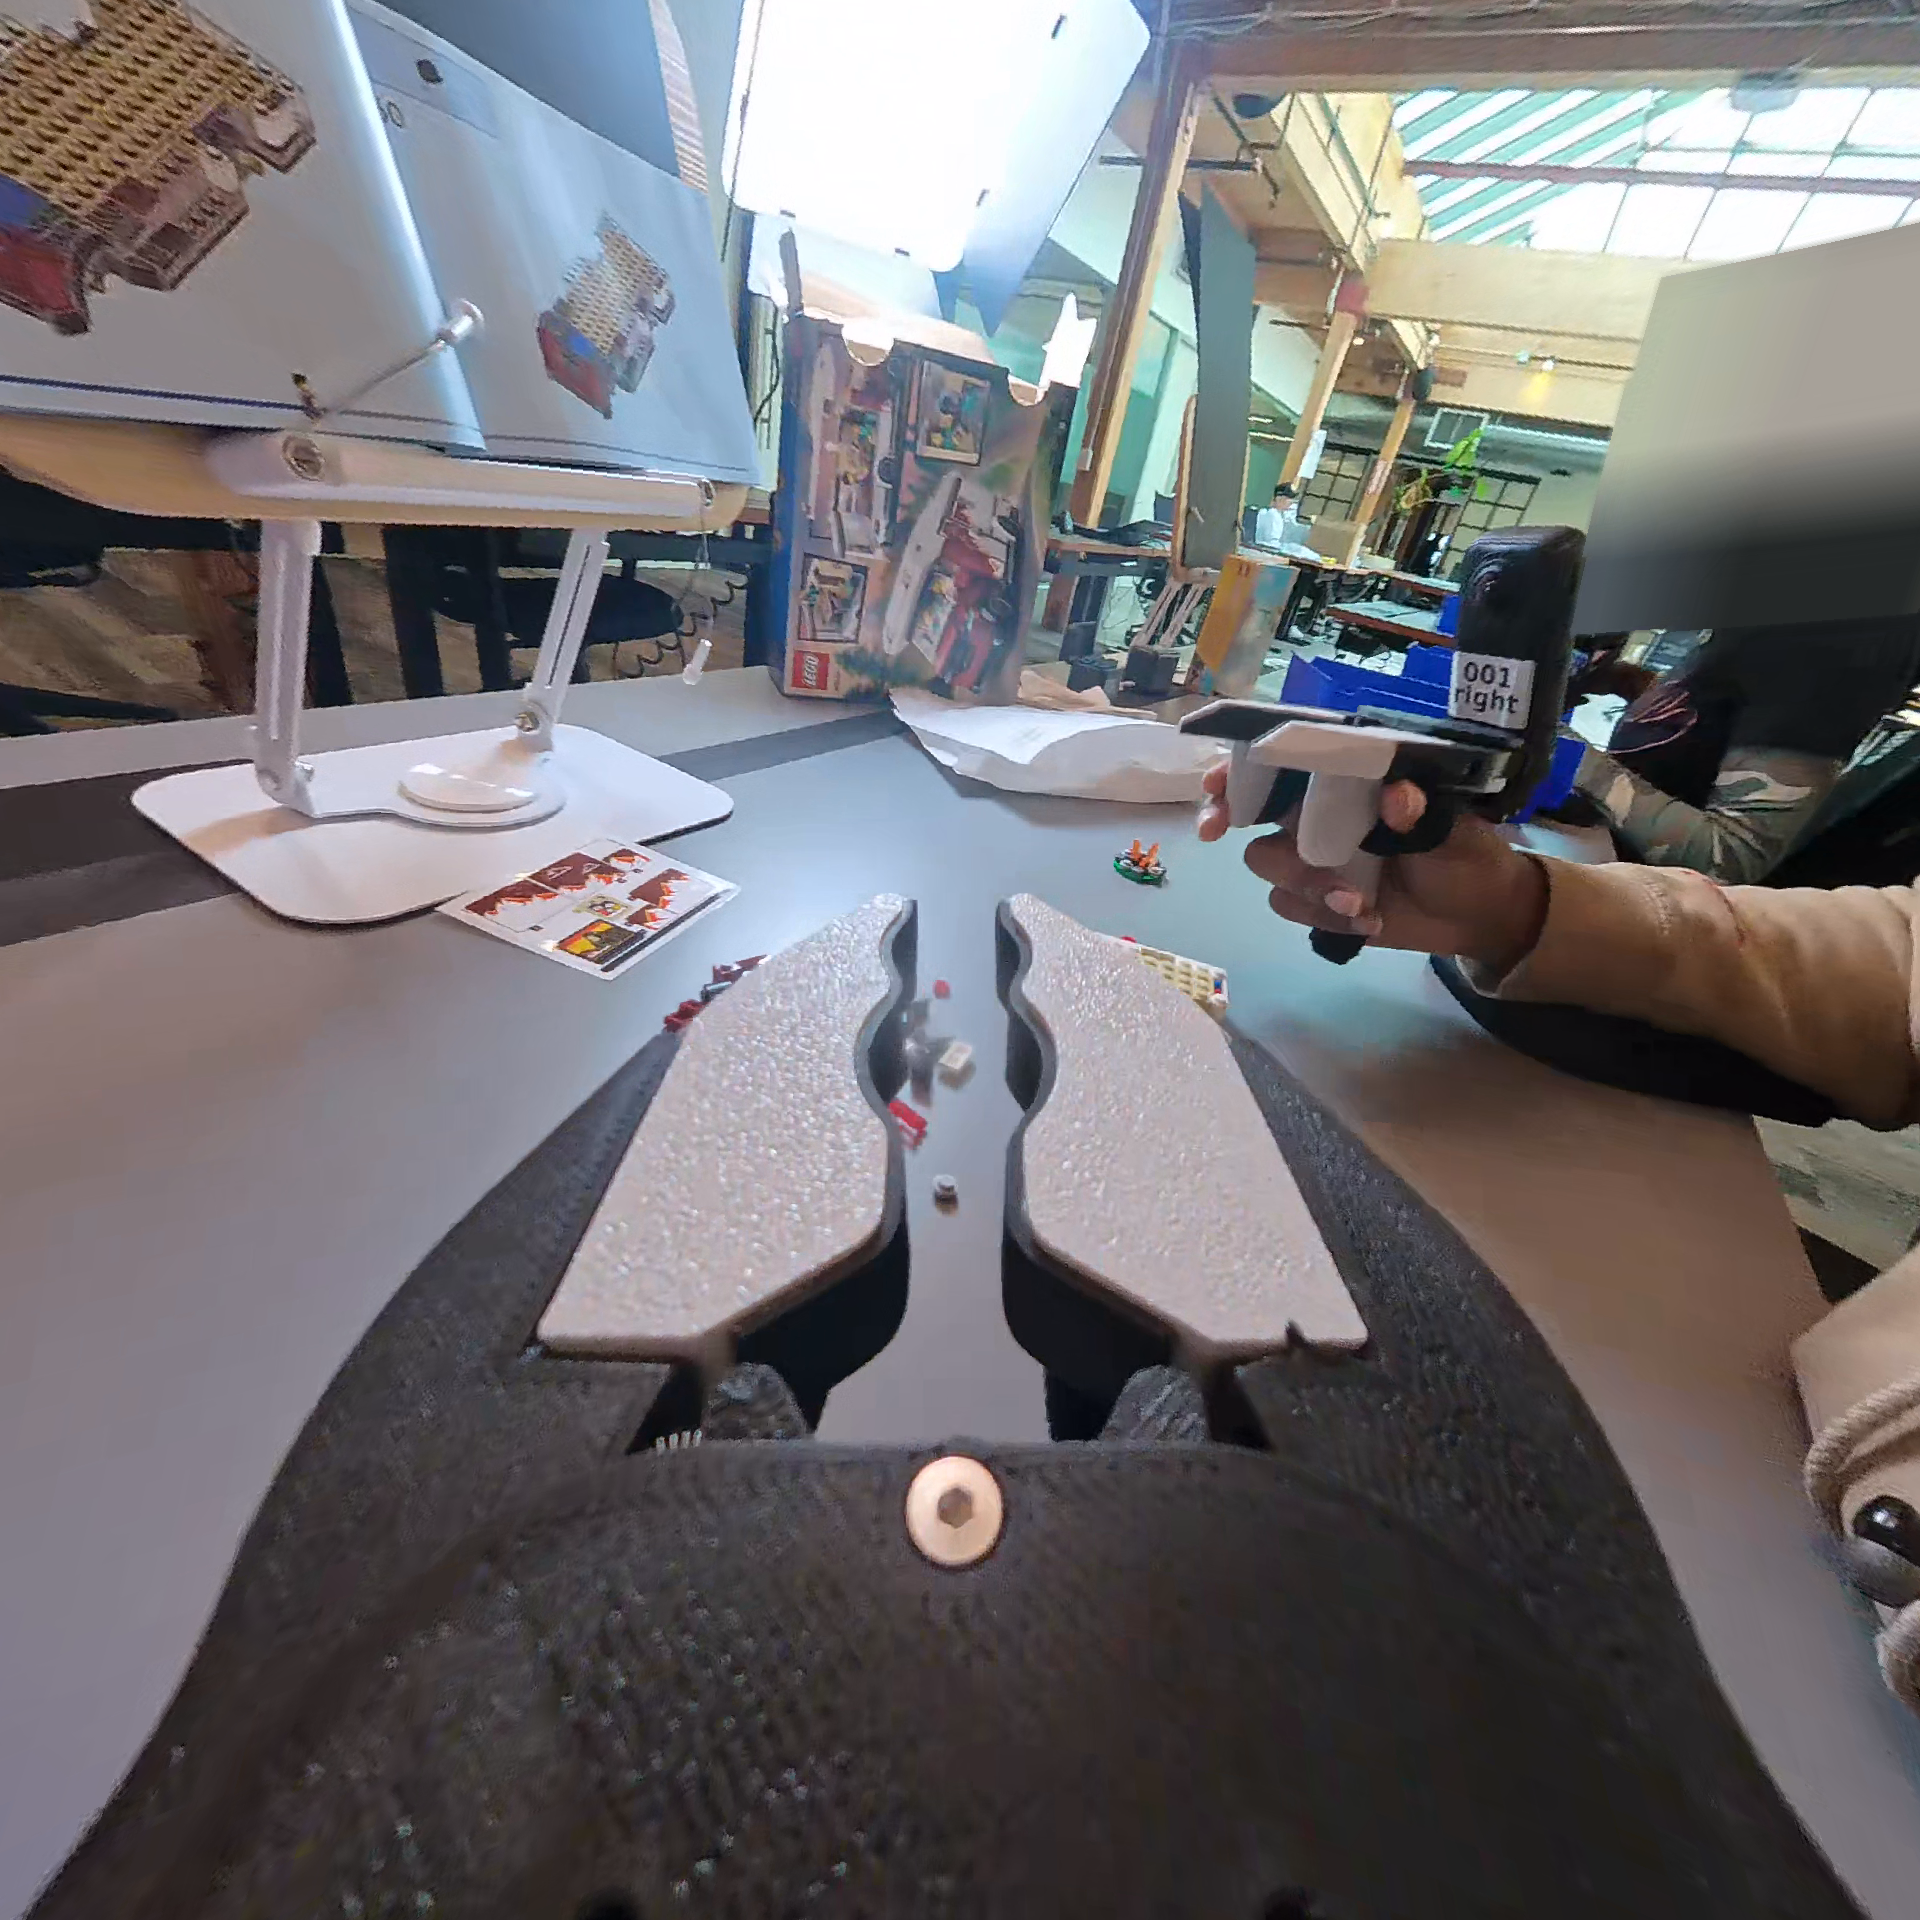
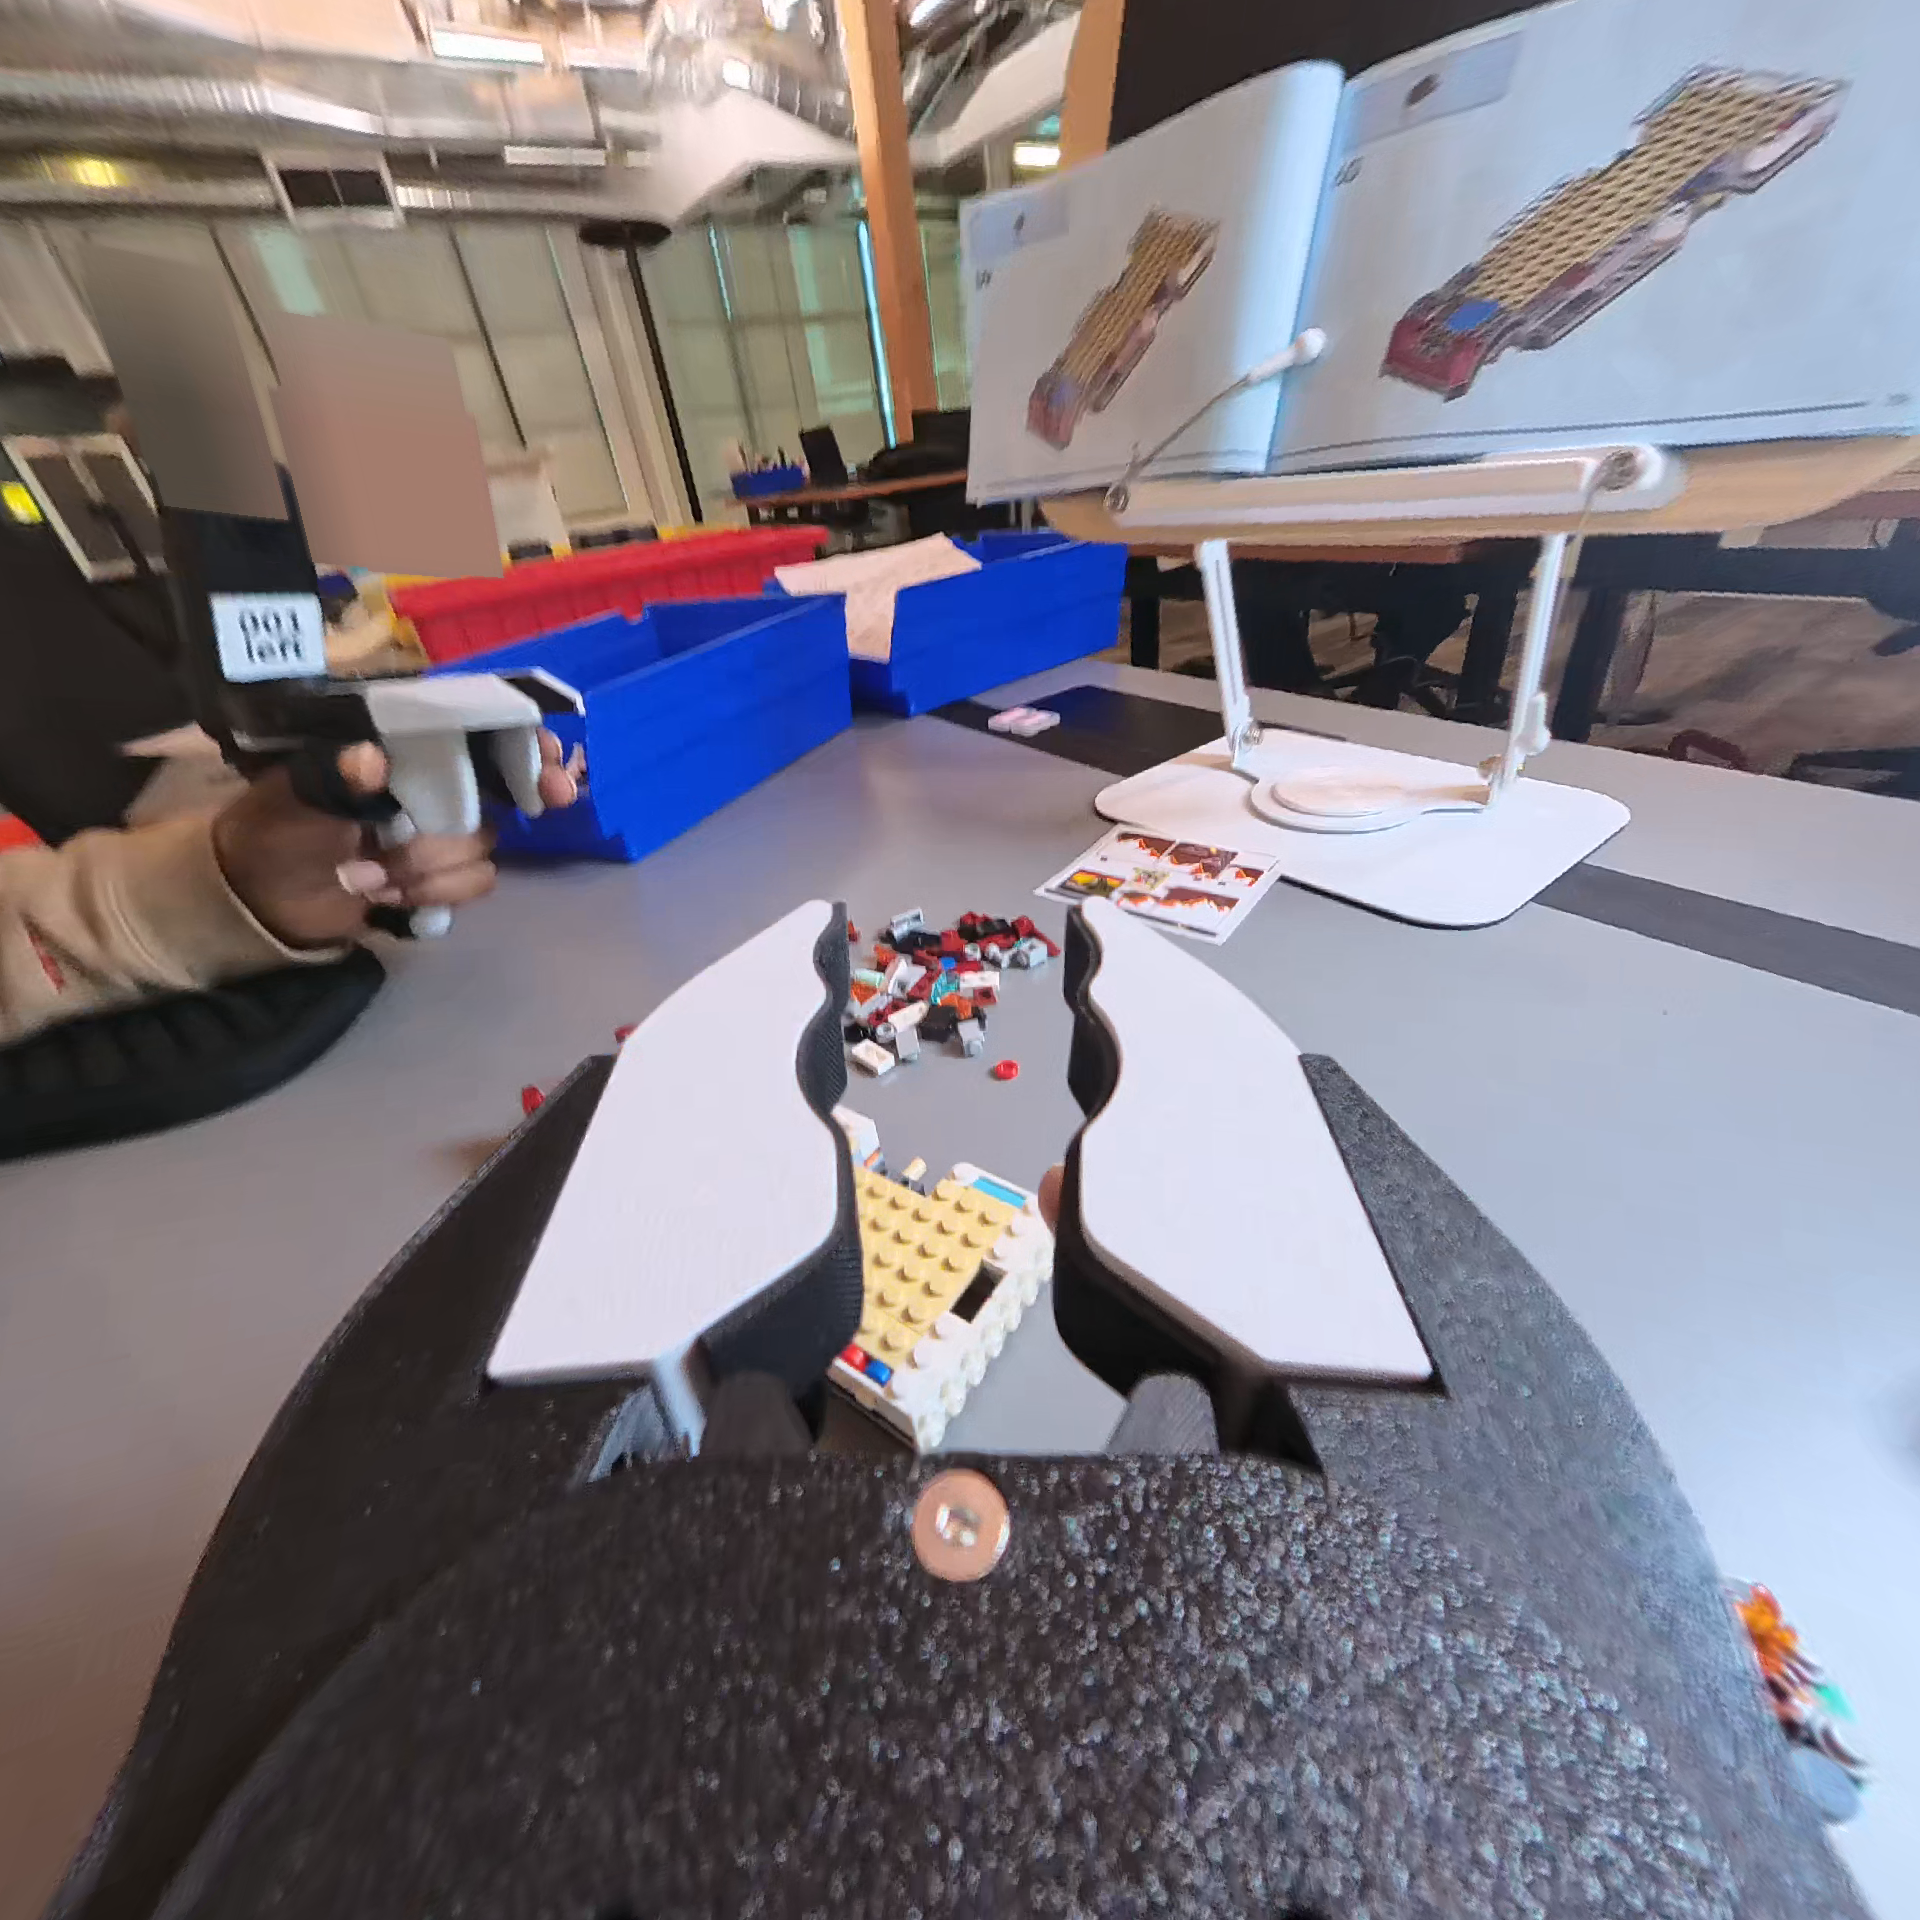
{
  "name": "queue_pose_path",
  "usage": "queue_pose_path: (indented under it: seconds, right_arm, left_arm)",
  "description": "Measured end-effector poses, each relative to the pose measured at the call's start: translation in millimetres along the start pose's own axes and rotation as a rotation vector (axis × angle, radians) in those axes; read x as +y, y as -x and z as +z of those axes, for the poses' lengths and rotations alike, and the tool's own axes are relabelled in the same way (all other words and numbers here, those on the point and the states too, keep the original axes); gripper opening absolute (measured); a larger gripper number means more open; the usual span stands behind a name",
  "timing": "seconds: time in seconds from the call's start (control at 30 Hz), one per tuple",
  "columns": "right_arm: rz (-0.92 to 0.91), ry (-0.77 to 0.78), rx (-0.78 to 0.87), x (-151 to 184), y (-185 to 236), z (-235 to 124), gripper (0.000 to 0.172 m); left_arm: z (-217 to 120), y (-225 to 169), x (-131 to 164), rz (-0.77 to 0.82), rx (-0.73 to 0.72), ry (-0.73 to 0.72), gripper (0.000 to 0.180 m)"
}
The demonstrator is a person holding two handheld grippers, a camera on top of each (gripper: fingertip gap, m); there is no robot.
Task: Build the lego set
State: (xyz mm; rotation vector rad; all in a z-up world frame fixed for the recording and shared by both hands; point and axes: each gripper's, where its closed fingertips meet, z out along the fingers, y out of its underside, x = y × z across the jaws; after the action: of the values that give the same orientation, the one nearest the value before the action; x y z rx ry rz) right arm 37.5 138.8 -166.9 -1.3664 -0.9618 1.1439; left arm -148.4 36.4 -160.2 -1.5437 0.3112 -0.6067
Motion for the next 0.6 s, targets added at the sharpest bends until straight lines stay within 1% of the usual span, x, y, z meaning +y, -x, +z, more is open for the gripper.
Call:
queue_pose_path:
  seconds: [0.13,0.4,0.5,0.6]
  right_arm:
    - [0.038,-0.049,0.007,-9,-2,-4,0.04]
    - [-0.018,-0.023,0.0,-4,5,-1,0.04]
    - [-0.028,-0.018,0.011,-2,2,-1,0.04]
    - [-0.01,-0.014,0.009,-1,0,-1,0.04]
  left_arm:
    - [0,0,2,0.032,-0.018,0.018,0.011]
    - [-1,6,2,0.132,-0.096,0.029,0.0]
    - [-2,13,3,0.164,-0.137,0.04,0.0]
    - [-2,14,5,0.171,-0.141,0.048,0.0]
